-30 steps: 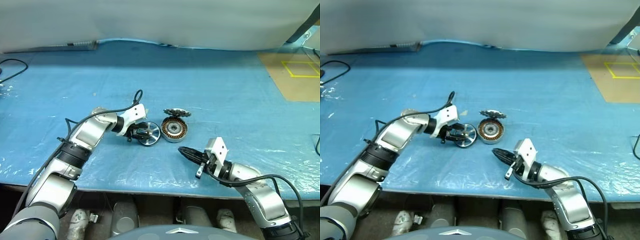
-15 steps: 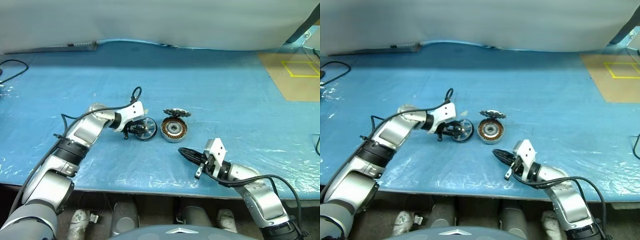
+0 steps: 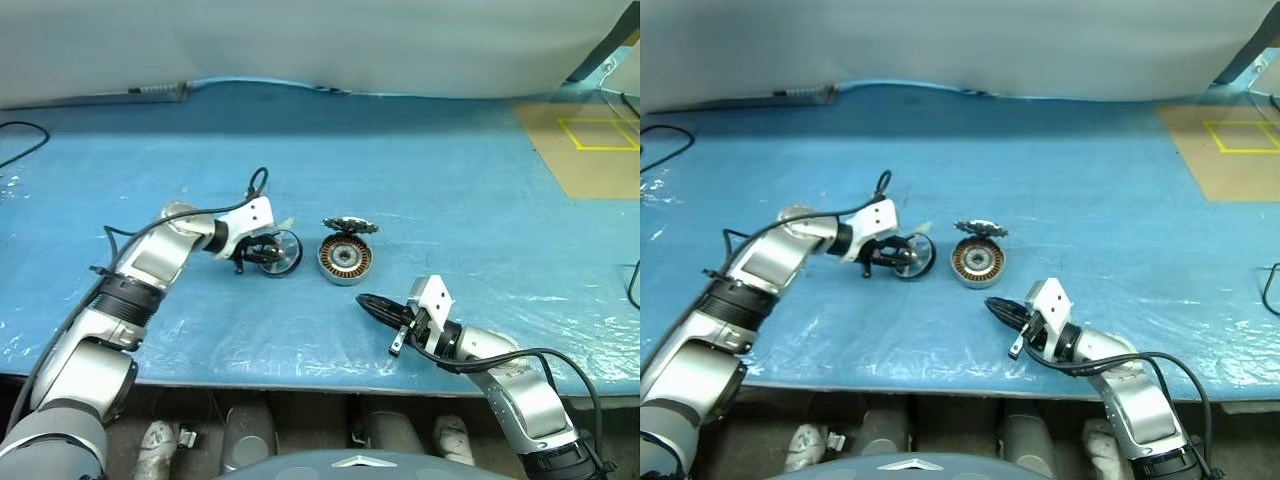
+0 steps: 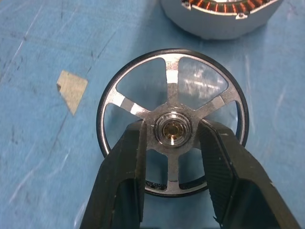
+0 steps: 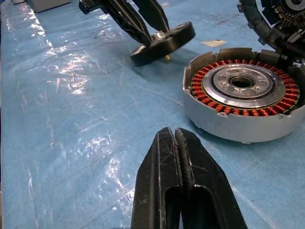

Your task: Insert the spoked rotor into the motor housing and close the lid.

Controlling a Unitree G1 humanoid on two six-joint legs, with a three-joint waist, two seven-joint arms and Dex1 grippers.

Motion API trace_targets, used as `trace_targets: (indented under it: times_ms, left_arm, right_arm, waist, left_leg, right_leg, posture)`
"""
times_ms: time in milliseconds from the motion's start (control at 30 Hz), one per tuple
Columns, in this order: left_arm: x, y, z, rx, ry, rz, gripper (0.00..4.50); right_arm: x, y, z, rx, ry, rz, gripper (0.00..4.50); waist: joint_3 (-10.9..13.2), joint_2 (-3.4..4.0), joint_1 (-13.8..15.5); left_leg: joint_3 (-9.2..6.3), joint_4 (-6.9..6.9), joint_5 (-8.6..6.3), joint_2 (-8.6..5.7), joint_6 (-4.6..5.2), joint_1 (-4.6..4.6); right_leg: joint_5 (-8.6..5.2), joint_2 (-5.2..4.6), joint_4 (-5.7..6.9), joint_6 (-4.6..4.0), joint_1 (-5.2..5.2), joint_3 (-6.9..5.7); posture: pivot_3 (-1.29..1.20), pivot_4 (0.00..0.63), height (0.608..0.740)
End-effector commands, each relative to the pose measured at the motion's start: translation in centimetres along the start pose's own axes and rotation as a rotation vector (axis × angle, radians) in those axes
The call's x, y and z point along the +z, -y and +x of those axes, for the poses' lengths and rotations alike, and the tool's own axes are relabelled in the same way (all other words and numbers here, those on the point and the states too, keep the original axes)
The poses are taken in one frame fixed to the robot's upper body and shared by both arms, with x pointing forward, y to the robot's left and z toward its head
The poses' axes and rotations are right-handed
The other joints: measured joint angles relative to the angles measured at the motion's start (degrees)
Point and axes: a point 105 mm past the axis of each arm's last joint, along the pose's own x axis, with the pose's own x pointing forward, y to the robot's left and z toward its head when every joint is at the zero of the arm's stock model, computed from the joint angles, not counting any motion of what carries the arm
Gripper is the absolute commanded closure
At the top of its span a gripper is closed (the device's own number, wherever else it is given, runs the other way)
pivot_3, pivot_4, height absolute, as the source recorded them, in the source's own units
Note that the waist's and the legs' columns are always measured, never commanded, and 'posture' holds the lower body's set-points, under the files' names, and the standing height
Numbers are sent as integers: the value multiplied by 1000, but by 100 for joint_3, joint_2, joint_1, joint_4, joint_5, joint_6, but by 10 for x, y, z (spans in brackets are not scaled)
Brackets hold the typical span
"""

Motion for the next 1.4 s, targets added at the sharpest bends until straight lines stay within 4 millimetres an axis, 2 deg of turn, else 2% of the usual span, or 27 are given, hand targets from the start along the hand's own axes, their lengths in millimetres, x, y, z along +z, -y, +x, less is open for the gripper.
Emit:
trace_targets:
  times_ms: [33,133,267,500,667,900,1267,1400]
  left_arm:
    - [18,11,-27,-105,104,48,3168]
    - [33,23,-32,-188,180,40,3169]
    - [49,31,-25,-229,243,40,3169]
    - [78,43,11,-311,296,135,3169]
    - [94,32,38,-290,275,195,3169]
    - [105,17,55,-288,271,259,3169]
    - [100,4,59,-321,208,314,3169]
    - [100,4,61,-336,204,321,3169]
  right_arm:
    - [11,0,-1,1,48,-26,4500]
    - [9,0,-1,0,43,-26,4500]
    - [8,0,-1,0,41,-25,4500]
    - [12,10,1,-41,56,-44,4500]
    - [12,11,1,-47,56,-51,4500]
    - [13,10,2,-56,63,-52,4500]
    - [14,17,0,-148,108,-8,4500]
    - [6,18,-5,-175,99,21,4500]
  waist:
    - [1,-2,-16]
    - [2,-2,-6]
    - [2,-2,10]
    - [2,-3,-6]
    - [2,-3,-10]
    - [3,-4,-17]
    - [4,-6,33]
    - [4,-7,78]
  left_leg:
    - [0,0,0,0,0,-4]
    - [-1,-7,0,-1,-1,-4]
    - [0,1,0,-1,-1,-3]
    - [1,9,0,-1,0,-3]
    - [0,7,0,0,0,-14]
    - [-1,10,0,-4,1,-13]
    - [-4,12,1,-7,1,-13]
    - [-5,12,1,-7,1,-12]
  right_leg:
    - [0,0,-1,0,-4,-1]
    - [0,-1,-2,-1,-6,-4]
    - [-1,-4,0,-1,-4,-2]
    - [0,-4,5,-1,7,0]
    - [0,0,5,0,7,-1]
    - [2,-1,5,2,8,0]
    - [7,-3,5,9,12,0]
    - [7,-3,5,9,13,-1]
  posture:
    - [0,150,740]
    - [0,150,740]
    - [0,150,740]
    - [0,150,740]
    - [0,150,740]
    - [0,150,740]
    - [0,150,740]
    - [0,150,740]
